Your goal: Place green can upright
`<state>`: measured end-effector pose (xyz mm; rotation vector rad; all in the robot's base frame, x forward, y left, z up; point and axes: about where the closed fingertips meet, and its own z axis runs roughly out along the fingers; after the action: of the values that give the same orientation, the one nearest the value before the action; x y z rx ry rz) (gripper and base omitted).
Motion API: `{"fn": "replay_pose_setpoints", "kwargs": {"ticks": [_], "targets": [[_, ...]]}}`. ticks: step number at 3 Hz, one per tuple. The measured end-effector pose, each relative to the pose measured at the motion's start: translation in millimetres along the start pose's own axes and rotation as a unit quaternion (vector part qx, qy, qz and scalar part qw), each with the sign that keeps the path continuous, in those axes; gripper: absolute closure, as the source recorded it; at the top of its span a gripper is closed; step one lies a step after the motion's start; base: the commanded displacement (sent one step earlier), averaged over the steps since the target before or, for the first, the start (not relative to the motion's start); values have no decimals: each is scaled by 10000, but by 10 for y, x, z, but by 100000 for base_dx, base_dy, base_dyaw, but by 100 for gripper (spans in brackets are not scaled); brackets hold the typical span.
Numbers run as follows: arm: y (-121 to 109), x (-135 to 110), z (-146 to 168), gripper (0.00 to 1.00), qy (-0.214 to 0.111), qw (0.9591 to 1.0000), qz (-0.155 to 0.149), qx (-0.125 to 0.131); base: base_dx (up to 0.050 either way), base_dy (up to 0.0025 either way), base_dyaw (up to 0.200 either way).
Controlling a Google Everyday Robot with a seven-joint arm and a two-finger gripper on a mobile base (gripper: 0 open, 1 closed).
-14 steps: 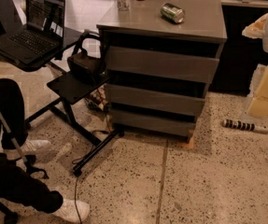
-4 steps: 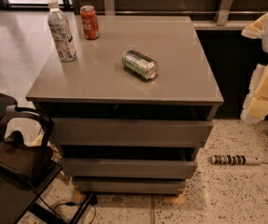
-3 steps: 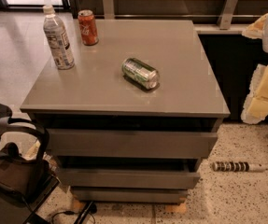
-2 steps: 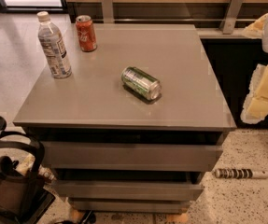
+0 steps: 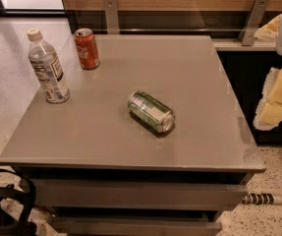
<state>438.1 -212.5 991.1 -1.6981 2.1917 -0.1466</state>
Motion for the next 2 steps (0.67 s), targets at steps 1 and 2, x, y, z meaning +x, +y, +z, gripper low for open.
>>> {"fn": "replay_pose_setpoints", "kwargs": {"ticks": [1,2], "targets": [[0,0,-1,0,0,10000,0,1,0,0,0],[-11,-207,44,0,-59,9999,88,-94,0,0,0]]}}
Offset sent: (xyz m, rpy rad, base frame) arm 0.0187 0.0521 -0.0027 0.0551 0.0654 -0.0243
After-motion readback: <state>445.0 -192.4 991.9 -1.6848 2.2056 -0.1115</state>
